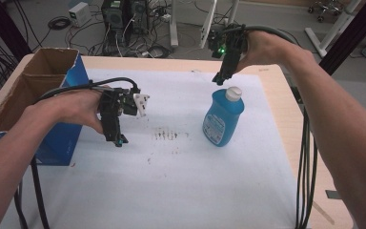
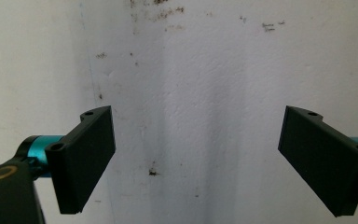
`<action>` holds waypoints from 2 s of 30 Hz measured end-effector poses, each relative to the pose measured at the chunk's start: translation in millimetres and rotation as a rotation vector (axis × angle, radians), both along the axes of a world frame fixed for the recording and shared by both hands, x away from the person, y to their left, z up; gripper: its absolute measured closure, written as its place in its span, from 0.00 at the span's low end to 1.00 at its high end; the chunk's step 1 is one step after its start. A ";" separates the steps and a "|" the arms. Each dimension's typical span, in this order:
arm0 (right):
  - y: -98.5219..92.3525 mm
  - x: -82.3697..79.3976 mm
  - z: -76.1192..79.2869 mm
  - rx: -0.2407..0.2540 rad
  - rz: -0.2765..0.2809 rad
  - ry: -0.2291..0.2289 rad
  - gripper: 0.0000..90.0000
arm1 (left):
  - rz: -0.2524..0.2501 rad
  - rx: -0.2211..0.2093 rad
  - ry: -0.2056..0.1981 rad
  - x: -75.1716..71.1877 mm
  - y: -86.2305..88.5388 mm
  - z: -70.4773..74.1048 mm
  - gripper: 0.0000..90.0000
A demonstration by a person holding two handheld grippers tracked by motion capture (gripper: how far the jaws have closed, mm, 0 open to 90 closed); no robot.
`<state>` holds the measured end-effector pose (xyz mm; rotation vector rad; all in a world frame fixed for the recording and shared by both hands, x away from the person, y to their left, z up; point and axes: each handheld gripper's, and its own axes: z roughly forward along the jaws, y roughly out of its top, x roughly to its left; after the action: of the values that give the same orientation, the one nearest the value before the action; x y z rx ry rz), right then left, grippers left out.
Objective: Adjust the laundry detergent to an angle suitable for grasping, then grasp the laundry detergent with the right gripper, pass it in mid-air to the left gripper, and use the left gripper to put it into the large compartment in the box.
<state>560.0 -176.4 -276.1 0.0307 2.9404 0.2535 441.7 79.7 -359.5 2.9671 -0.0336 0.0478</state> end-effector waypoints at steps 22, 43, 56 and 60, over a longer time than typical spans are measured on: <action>-6.8 2.9 2.0 -0.010 -0.036 -0.021 0.15 | 0.009 -0.022 0.004 -1.4 2.2 3.2 0.12; -16.2 1.1 5.9 -0.016 -0.065 -0.018 0.15 | 0.035 -0.046 0.006 -6.3 5.7 5.8 0.12; -63.8 -21.2 11.1 -0.005 -0.167 -0.035 0.15 | 0.070 -0.056 0.015 -10.5 4.8 5.6 0.12; -79.7 -35.2 9.6 -0.022 -0.190 -0.043 0.15 | 0.072 -0.043 0.016 -8.2 5.6 3.6 0.12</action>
<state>524.8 -256.1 -266.5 0.2960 2.8716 0.1906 433.4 85.3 -355.9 2.9247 0.0759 0.0331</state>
